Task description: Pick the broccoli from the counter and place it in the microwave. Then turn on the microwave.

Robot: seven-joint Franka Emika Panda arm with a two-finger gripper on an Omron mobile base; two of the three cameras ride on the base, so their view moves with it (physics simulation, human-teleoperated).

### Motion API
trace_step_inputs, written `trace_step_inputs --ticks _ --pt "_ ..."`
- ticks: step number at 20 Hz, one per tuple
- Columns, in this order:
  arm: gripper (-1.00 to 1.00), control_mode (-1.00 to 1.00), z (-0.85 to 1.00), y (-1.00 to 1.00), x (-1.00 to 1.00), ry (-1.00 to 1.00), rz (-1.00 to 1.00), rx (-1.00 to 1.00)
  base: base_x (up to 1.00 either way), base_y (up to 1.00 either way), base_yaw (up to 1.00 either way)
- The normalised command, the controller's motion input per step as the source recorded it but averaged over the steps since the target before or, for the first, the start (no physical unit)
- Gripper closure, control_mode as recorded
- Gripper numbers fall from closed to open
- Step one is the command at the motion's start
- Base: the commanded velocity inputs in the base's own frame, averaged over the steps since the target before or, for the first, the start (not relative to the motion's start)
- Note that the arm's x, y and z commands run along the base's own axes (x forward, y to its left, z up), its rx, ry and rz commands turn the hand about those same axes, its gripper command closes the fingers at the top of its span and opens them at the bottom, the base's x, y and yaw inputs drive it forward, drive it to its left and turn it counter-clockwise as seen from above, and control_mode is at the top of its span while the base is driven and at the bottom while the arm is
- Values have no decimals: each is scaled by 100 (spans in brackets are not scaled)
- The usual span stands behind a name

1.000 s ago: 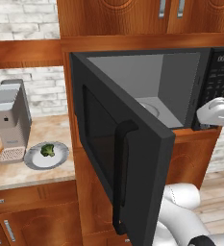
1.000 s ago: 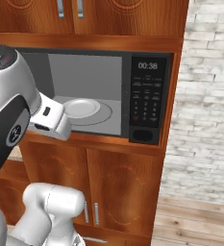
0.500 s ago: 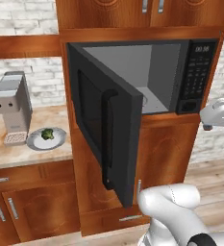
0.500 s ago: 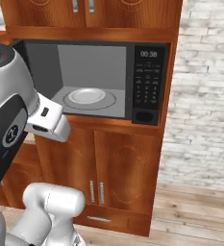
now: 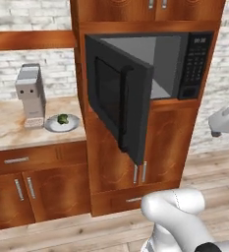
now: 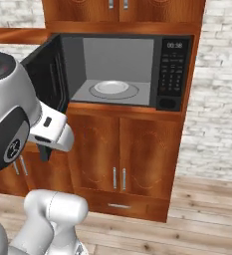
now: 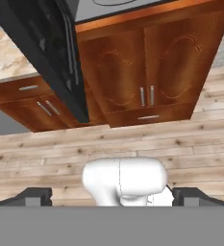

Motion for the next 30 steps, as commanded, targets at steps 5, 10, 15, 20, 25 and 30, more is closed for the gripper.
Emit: trace_step_inputs --ticks 5,10,15,20,25,30 --pt "-100 100 0 0 0 0 0 0 -14 100 0" --pt "-100 100 0 0 0 0 0 0 -16 100 -1" --pt "-100 100 0 0 0 0 0 0 10 100 -1" --pt "-100 100 0 0 0 0 0 0 75 84 -10" --pt "-100 100 0 0 0 0 0 0 87 53 -15" --pt "-100 100 0 0 0 0 0 0 81 25 -17"
